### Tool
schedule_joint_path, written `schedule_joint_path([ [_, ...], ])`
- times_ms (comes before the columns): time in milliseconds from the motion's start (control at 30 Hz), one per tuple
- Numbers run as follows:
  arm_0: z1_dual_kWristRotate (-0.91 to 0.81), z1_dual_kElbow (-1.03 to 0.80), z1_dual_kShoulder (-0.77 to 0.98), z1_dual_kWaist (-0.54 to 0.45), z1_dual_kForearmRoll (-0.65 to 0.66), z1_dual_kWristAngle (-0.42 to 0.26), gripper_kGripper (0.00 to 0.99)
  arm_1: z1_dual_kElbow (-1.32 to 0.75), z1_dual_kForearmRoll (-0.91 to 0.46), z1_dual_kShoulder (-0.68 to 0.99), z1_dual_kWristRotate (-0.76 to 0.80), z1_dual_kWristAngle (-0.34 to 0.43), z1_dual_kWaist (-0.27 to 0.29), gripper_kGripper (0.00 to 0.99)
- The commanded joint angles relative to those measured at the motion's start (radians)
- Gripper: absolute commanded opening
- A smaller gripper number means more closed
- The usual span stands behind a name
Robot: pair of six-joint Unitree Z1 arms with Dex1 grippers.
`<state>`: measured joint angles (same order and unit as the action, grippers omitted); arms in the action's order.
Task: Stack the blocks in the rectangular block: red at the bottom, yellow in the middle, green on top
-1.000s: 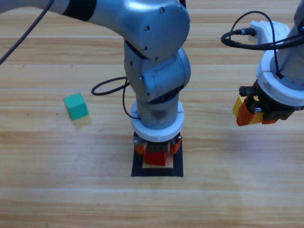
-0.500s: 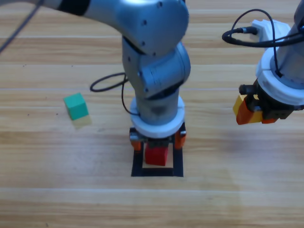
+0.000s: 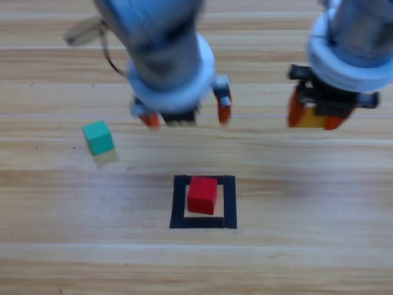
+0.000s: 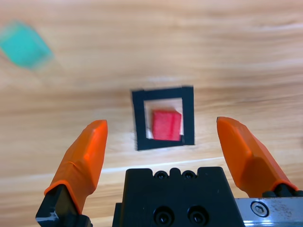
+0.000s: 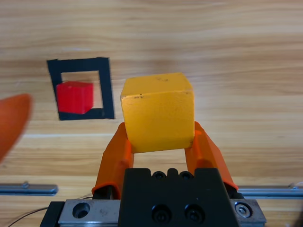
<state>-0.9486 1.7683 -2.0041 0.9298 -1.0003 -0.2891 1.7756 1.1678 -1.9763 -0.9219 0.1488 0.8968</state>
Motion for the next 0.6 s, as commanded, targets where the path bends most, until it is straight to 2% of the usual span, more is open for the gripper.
schedule_joint_path([
  [33,0.249,-0.024,0.260,-0.077,-0.017,-0.091,0.973,0.156,0.090,-0.190,-0.091,-0.052,0.129,0.235],
  [133,0.435,-0.053,0.312,-0.135,-0.015,-0.088,0.973,0.200,0.090,-0.220,-0.130,-0.084,0.142,0.235],
  [233,0.547,-0.116,0.347,-0.212,-0.011,-0.050,0.974,0.249,0.092,-0.263,-0.149,-0.103,0.154,0.235],
  [400,0.599,-0.190,0.377,-0.308,0.035,-0.005,0.973,0.334,0.110,-0.354,-0.172,-0.115,0.168,0.236],
  [467,0.625,-0.253,0.419,-0.339,0.092,0.057,0.973,0.370,0.122,-0.392,-0.176,-0.117,0.169,0.236],
  [600,0.666,-0.308,0.438,-0.388,0.131,0.094,0.973,0.446,0.164,-0.464,-0.189,-0.123,0.169,0.236],
])
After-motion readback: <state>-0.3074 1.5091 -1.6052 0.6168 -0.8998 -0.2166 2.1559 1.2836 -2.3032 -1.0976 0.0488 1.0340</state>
